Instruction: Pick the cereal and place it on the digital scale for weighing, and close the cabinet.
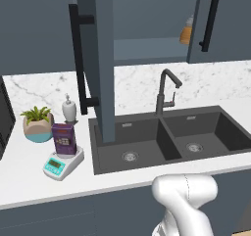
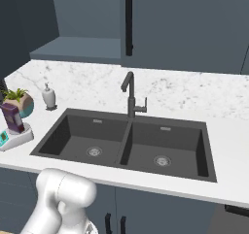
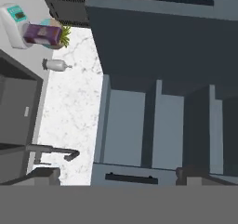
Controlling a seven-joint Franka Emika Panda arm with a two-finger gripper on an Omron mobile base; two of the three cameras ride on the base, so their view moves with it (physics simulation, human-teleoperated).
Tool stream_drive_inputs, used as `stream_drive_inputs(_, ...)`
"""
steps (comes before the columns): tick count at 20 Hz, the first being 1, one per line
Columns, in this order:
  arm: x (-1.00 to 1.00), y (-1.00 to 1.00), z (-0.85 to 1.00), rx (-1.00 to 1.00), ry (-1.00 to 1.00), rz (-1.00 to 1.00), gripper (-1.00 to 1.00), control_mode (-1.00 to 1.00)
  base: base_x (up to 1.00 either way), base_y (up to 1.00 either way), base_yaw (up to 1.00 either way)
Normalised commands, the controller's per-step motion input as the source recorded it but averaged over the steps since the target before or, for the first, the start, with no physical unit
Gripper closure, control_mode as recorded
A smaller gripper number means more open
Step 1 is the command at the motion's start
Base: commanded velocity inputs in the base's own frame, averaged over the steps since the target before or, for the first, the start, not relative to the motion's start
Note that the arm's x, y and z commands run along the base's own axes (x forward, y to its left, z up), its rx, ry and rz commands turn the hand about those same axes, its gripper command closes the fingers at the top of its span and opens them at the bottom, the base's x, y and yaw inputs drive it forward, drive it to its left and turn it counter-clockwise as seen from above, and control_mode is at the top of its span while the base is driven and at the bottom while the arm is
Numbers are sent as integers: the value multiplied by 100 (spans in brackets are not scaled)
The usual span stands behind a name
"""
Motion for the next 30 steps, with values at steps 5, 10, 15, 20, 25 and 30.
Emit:
stream_drive_inputs(5,0,100,-33,0,-12,-16,-100,-100,0,0,0)
stream_drive_inputs(10,0,100,-12,0,-20,-19,-100,-100,0,0,0)
stream_drive_inputs(15,0,100,-16,0,-25,-21,-100,-100,0,0,0)
stream_drive_inputs(20,5,100,-12,0,-21,-20,-100,-100,0,0,0)
stream_drive_inputs(25,64,63,-16,0,1,-6,-100,-100,0,0,0)
stream_drive_inputs(30,75,70,-21,-6,-5,-7,-100,-100,0,0,0)
